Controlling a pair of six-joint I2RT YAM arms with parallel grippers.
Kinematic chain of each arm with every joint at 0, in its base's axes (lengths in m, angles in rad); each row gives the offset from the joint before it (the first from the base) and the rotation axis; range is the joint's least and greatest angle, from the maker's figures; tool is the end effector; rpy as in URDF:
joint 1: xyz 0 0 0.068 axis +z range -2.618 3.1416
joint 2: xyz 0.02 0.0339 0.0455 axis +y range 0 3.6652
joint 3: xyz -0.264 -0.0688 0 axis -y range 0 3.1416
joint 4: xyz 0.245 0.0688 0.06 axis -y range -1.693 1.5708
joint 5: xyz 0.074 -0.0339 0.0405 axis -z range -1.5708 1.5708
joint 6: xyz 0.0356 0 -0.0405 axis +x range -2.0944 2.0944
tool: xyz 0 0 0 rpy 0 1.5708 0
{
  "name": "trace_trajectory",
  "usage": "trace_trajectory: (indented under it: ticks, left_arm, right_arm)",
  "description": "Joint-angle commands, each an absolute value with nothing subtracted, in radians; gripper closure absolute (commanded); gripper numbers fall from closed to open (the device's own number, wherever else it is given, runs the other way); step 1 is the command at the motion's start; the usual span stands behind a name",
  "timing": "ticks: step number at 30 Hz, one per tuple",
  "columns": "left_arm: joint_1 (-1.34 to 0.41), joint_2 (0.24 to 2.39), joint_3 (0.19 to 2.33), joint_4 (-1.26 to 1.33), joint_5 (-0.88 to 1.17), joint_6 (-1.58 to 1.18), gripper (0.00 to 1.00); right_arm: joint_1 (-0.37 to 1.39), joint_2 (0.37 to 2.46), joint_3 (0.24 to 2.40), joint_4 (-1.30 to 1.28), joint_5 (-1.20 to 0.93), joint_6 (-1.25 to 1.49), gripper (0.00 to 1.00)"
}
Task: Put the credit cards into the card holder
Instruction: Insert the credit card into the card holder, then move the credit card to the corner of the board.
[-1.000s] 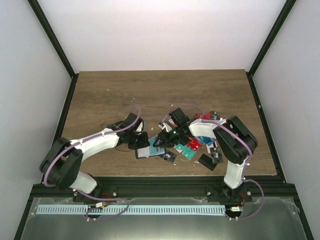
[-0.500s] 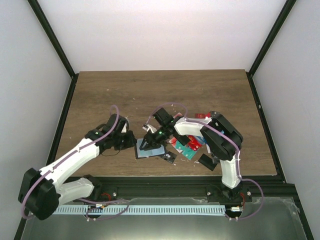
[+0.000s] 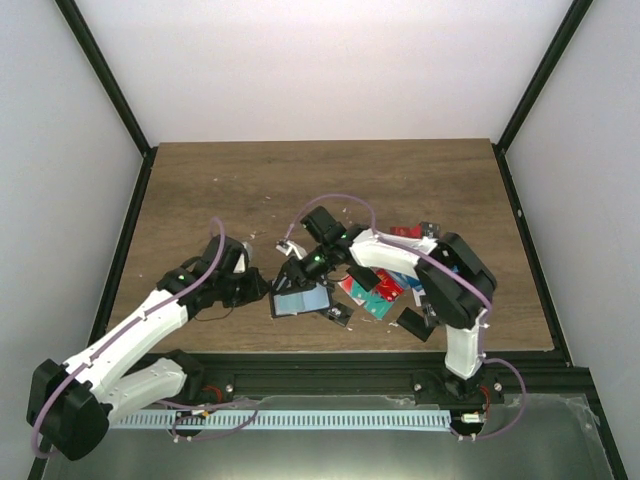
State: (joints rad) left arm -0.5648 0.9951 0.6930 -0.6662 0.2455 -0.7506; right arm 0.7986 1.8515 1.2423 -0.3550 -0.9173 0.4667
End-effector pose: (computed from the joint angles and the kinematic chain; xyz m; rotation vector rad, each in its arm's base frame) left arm 0.1555 -0.1088 0.2299 -0.1477 2.7034 -0.7780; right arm 0.2469 0.2940 0.1976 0.8359 -2.5285 -1.5350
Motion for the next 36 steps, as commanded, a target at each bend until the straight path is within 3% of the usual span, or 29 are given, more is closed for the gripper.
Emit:
trace_trajectory:
  ticks: [1, 6, 13, 18, 28, 36]
  left_arm:
    - [-0.589, 1.044, 0.710, -0.582, 0.337, -0.719, 0.84]
    - [-0.683, 1.147, 0.767, -0.502, 0.361, -0.703, 0.83]
    - [-0.853, 1.419, 0.914, -0.408, 0.354, -0.673, 0.83]
    - [-0.918, 1.622, 1.071, -0.392, 0.362, -0.663, 0.83]
    - [-0.986, 1.654, 1.033, -0.337, 0.354, -0.733, 0.84]
    - [-1.010, 1.542, 0.907, -0.298, 0.312, -0.806, 0.84]
  right_arm:
    - [0.704, 1.676, 1.129, -0.437, -0.746, 0.478, 0.62]
    - [0.588, 1.472, 0.929, -0.517, -0.546, 0.522, 0.60]
    - [0.507, 1.217, 0.752, -0.726, -0.201, 0.677, 0.41]
    - [0.483, 1.098, 0.671, -0.830, 0.013, 0.833, 0.42]
    - [0.270, 1.101, 0.630, -0.825, 0.215, 1.000, 0.42]
    - [0.068, 1.246, 0.606, -0.677, 0.198, 0.951, 0.50]
